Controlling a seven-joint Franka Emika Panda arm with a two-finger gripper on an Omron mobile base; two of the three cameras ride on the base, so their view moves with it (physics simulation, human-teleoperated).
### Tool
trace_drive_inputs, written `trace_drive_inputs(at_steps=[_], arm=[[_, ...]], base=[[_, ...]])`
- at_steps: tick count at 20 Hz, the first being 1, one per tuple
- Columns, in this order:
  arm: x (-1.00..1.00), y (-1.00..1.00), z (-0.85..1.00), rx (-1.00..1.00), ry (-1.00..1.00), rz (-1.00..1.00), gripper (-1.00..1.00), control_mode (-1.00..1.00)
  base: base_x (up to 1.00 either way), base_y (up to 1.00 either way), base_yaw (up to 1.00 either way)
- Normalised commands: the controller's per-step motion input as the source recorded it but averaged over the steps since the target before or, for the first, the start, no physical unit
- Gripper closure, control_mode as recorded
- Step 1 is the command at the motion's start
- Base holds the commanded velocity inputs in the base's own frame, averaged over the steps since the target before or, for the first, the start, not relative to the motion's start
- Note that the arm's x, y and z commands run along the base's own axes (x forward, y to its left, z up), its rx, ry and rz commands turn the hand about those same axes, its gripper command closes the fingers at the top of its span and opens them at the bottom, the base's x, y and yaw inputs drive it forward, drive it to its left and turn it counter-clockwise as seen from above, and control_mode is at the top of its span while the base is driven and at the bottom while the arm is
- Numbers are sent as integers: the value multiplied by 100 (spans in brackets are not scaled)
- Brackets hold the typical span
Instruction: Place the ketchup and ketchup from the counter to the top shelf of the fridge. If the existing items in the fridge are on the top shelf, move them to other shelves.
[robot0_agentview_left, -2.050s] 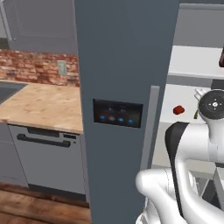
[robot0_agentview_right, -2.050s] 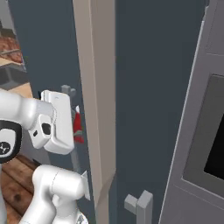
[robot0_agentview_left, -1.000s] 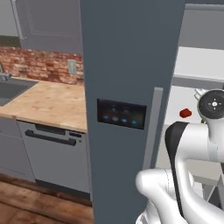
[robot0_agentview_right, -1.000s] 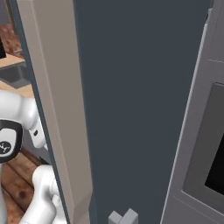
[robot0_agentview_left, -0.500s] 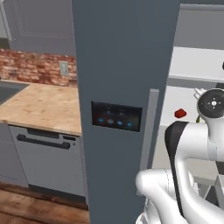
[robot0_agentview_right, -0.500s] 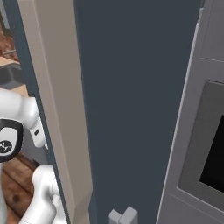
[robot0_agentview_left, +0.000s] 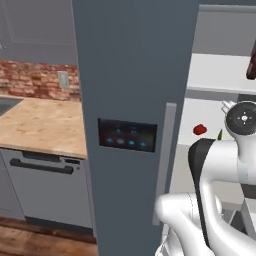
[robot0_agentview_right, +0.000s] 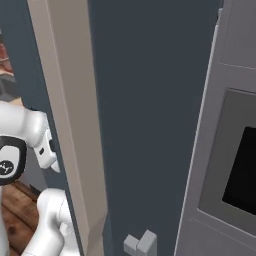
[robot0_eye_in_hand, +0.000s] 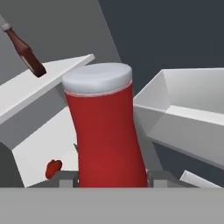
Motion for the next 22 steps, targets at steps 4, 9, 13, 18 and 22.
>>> trace_drive_inputs(at_steps=[4, 9, 13, 18, 22], arm=[[0, 0, 0, 0, 0, 0, 100, 100], [0, 0, 0, 0, 0, 0, 100, 100], [0, 0, 0, 0, 0, 0, 100, 100], [0, -6, 5, 1, -3, -2, 100, -100], [0, -14, 38, 2, -11, -1, 100, -100]], base=[[0, -42, -18], [0, -35, -18], [0, -30, -14], [0, -12, -5], [0, 0, 0]])
